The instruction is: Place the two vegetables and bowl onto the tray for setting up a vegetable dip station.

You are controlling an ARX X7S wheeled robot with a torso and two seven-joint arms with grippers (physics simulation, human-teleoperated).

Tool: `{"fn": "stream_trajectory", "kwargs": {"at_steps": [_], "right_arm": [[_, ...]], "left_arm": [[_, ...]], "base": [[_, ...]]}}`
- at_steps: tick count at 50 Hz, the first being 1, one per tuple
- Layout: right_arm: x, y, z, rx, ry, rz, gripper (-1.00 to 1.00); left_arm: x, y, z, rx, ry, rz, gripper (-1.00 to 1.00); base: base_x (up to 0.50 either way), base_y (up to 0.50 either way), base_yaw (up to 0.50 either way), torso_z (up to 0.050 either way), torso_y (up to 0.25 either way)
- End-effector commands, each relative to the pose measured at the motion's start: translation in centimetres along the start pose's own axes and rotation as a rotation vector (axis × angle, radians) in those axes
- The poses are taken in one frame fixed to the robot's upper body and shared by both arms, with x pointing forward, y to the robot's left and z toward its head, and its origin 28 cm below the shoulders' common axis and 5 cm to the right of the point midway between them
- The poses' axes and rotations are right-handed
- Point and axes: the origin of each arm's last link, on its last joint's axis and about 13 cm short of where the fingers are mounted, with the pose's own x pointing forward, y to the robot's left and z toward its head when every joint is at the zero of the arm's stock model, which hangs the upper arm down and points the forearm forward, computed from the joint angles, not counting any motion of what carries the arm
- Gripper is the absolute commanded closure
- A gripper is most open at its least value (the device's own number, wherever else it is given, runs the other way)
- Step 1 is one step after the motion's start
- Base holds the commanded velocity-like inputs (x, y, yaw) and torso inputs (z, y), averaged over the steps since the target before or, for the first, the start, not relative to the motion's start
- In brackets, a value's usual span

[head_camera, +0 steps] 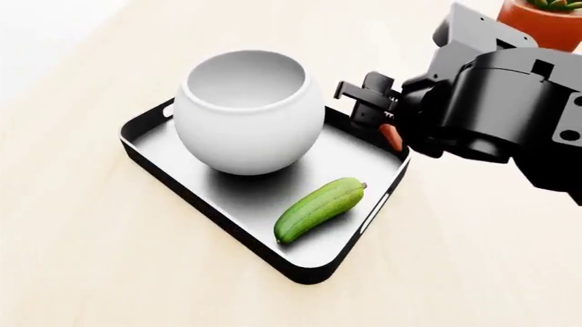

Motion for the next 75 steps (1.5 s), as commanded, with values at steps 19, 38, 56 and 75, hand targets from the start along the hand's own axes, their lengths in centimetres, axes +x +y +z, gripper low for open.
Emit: {"fn": "stream_trajectory", "kwargs": {"at_steps": [19, 38, 56, 75], "right_arm": [[1.1, 0.1, -0.6, -0.029, 0.030, 0.016, 1.00], [1.9, 0.0, -1.0, -0.038, 0.052, 0.011, 1.00], [2.4, -0.1, -1.3, -0.037, 0.062, 0.012, 1.00], [2.5, -0.3, -1.1, -0.045, 0.037, -0.009, 1.00]], "left_arm": [[-0.1, 0.0, 0.1, 0.000, -0.004, -0.001, -1.00], [0.0, 0.0, 0.1, 0.000, -0.004, 0.001, -1.00], [-0.1, 0.0, 0.1, 0.005, -0.003, -0.003, -1.00], [-0.1, 0.0, 0.2, 0.004, -0.005, -0.001, -1.00]], "base": [[0.00, 0.00, 0.00, 0.000, 0.000], [0.00, 0.00, 0.00, 0.000, 0.000], [0.00, 0.00, 0.00, 0.000, 0.000], [0.00, 0.00, 0.00, 0.000, 0.000]]}}
